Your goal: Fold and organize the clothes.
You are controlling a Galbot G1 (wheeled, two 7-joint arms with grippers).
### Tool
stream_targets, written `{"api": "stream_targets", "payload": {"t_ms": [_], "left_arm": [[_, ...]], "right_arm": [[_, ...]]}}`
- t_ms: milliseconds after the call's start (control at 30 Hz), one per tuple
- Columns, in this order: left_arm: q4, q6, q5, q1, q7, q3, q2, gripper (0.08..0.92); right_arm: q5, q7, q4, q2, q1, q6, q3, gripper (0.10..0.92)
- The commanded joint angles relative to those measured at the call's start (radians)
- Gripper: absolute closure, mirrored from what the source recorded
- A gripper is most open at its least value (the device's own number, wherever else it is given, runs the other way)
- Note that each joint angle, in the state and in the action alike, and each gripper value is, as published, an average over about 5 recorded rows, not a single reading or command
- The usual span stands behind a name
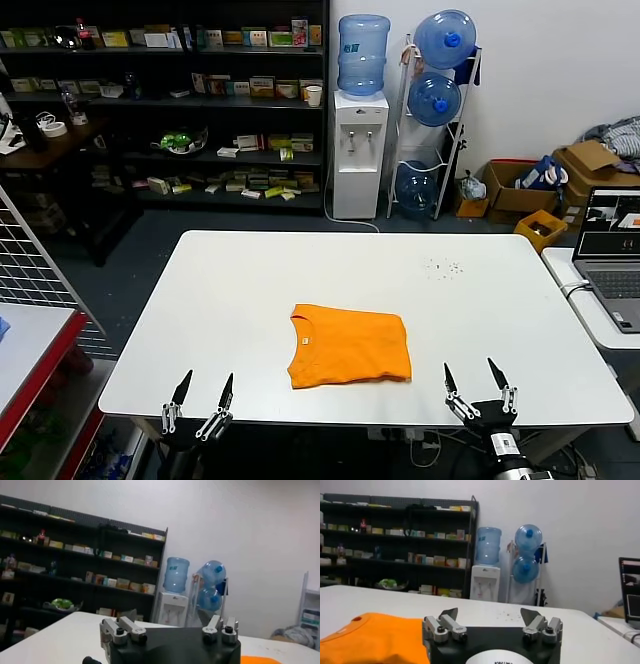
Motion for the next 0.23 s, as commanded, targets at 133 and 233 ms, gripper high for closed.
{"api": "stream_targets", "payload": {"t_ms": [133, 233], "left_arm": [[0.002, -0.009, 0.016, 0.014, 0.017, -0.011, -0.025, 0.177], [0.000, -0.006, 0.022, 0.014, 0.016, -0.011, -0.028, 0.177]], "right_arm": [[-0.036, -0.013, -0.020, 0.034, 0.000, 0.033, 0.005, 0.203], [-0.032, -0.013, -0.016, 0.032, -0.002, 0.032, 0.005, 0.203]]}}
